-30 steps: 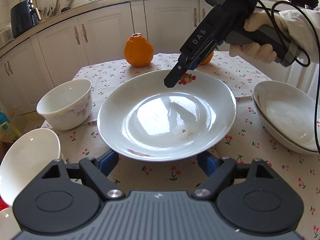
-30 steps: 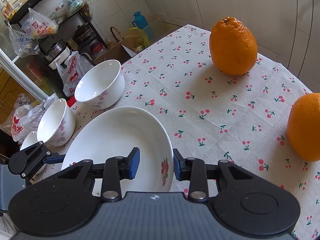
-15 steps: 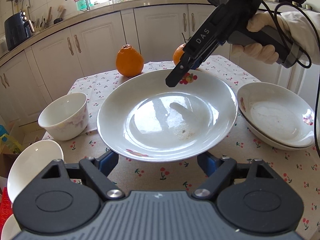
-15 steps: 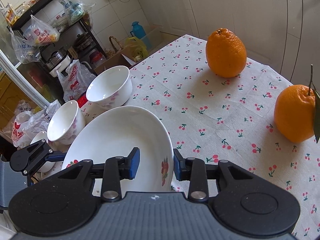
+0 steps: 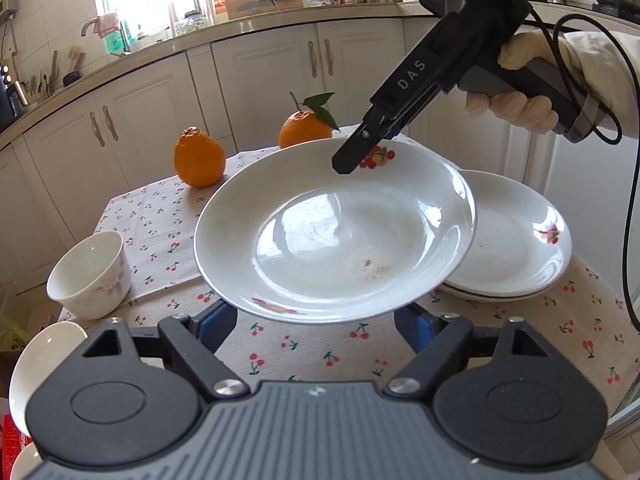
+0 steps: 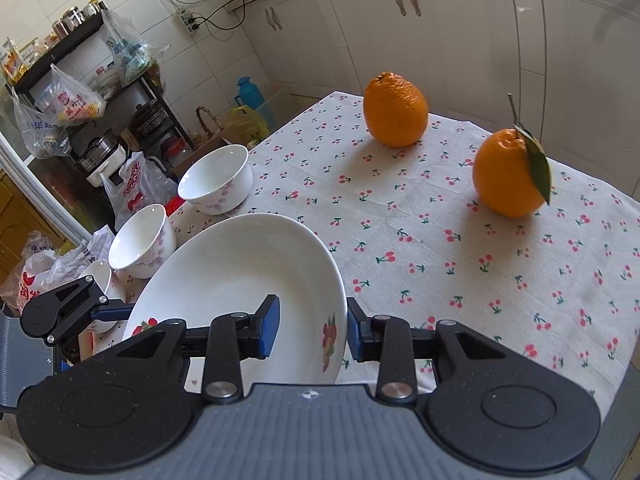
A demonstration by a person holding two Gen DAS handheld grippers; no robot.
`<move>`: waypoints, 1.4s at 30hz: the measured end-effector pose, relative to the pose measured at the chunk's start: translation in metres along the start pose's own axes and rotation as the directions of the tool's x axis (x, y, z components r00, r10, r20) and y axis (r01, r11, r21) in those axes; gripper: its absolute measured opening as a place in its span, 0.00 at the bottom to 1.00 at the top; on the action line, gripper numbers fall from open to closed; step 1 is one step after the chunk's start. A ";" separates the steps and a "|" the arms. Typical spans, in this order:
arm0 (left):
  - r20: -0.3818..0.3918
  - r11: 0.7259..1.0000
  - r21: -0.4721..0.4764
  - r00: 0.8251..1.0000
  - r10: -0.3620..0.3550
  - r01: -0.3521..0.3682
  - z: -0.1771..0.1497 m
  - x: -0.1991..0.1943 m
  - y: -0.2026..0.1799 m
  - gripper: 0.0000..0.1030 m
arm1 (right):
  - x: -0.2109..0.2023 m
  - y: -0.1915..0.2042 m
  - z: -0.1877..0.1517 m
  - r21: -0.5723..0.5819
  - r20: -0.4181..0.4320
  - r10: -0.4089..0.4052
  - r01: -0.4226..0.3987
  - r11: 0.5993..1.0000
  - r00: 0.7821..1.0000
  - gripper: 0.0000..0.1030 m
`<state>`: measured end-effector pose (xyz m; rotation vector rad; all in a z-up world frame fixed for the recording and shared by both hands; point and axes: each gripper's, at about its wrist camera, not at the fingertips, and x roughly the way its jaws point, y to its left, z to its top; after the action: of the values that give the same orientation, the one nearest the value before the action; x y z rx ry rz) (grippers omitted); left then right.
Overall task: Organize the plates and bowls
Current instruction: 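Lift the plate with both grippers and carry it toward the plate stack, then lower the held plate onto the plate stack with both grippers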
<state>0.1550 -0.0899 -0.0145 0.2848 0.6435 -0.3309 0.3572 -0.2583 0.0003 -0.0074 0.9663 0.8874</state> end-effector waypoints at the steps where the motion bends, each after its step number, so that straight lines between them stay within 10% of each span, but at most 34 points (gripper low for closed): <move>1: 0.003 1.000 0.011 1.000 -0.011 0.011 0.001 -0.001 -0.004 0.83 | -0.007 0.000 -0.007 0.009 0.010 -0.011 0.011 1.000 1.000 0.39; 33: -0.049 0.954 0.138 0.964 -0.262 0.266 0.012 0.031 -0.067 0.85 | -0.073 -0.047 -0.127 0.270 0.054 -0.194 0.173 0.947 0.979 0.40; 42: -0.039 0.952 0.148 0.963 -0.265 0.268 0.011 0.029 -0.065 0.85 | -0.079 -0.043 -0.126 0.284 0.051 -0.231 0.208 0.936 0.972 0.58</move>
<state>0.1573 -0.1593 -0.0348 0.3481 0.6776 -0.6396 0.2758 -0.3851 -0.0343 0.1569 0.9834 0.5373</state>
